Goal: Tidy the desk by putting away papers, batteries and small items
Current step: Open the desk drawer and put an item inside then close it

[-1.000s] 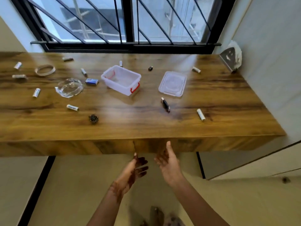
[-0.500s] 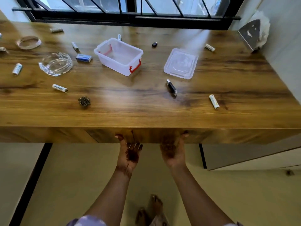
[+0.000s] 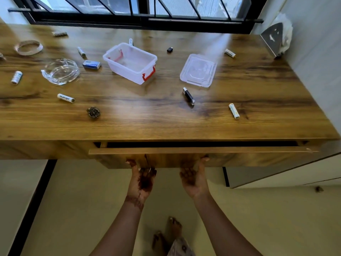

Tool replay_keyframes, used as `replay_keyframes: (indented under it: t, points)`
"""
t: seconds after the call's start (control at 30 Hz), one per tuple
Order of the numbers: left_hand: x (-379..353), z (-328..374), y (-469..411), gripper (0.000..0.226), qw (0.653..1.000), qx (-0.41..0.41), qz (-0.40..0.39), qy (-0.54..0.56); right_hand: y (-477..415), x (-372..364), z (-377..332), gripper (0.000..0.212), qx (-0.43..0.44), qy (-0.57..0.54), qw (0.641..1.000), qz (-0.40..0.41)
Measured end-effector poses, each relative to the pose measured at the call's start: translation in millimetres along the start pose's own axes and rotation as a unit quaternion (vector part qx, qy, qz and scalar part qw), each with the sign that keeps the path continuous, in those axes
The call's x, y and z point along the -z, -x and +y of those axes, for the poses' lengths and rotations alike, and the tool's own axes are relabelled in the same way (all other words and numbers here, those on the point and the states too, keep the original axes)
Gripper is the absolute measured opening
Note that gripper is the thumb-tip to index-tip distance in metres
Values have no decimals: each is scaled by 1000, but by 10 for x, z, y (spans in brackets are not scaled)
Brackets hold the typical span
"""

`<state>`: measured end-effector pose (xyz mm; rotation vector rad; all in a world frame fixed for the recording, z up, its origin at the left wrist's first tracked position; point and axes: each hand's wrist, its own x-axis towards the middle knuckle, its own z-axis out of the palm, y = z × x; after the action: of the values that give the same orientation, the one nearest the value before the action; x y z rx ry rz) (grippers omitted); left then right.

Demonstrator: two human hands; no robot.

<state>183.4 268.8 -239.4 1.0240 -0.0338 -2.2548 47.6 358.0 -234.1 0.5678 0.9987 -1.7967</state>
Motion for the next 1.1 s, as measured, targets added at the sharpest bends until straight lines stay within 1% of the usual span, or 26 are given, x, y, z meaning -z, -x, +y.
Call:
replay_keyframes:
  t: [0.07, 0.13, 0.17, 0.27, 0.33, 0.37, 0.43, 0.47, 0.5, 0.67, 0.73, 0.77, 0.83, 0.87, 0.93, 1.03, 1.1]
  points:
    - [118, -46, 97, 98, 1000, 3, 5, 6, 96, 104, 51, 142, -2, -3, 1000, -4]
    - [209, -90, 186, 122, 1000, 0, 0, 7, 191, 200, 104, 147, -5, -10, 1000, -4]
    - [239, -110, 238, 129, 1000, 0, -2, 7, 234, 243, 128, 148, -6, -12, 1000, -4]
    - [297, -173, 393, 132, 1000, 4, 0, 14, 353, 339, 170, 146, -6, -11, 1000, -5]
    - [311, -200, 499, 127, 1000, 5, -1, 20, 448, 385, 189, 138, -9, -19, 1000, -4]
    - [324, -213, 544, 118, 1000, 9, -1, 21, 502, 406, 197, 130, -12, -23, 1000, 0]
    - [381, -241, 588, 87, 1000, 8, 21, 18, 574, 462, 210, 107, -20, -36, 999, 17]
    - [422, -260, 598, 78, 999, 6, 38, 17, 597, 498, 220, 101, -23, -34, 999, 25]
    - [447, -274, 616, 76, 999, 4, 45, 18, 629, 520, 231, 98, -24, -27, 999, 29]
    - [505, -321, 730, 74, 998, 8, 57, 23, 783, 589, 259, 110, -17, 11, 999, 46]
    - [524, -326, 771, 77, 998, 8, 64, 22, 822, 612, 261, 102, -17, 18, 998, 52]
    - [525, -330, 796, 81, 998, 9, 62, 18, 830, 633, 268, 103, -16, 21, 998, 53]
    - [545, -351, 833, 89, 998, 12, 56, 23, 849, 670, 293, 116, -15, 34, 998, 53]
    - [563, -361, 845, 86, 998, 9, 61, 21, 860, 692, 298, 119, -16, 40, 998, 54]
    - [610, -365, 859, 82, 997, 6, 71, 20, 908, 724, 307, 111, -16, 49, 997, 49]
    - [620, -358, 934, 92, 998, -6, 66, 2, 981, 770, 297, 96, -12, 76, 996, 40]
    - [594, -360, 1034, 86, 997, -11, 69, -38, 1023, 796, 293, 91, -7, 106, 994, 37]
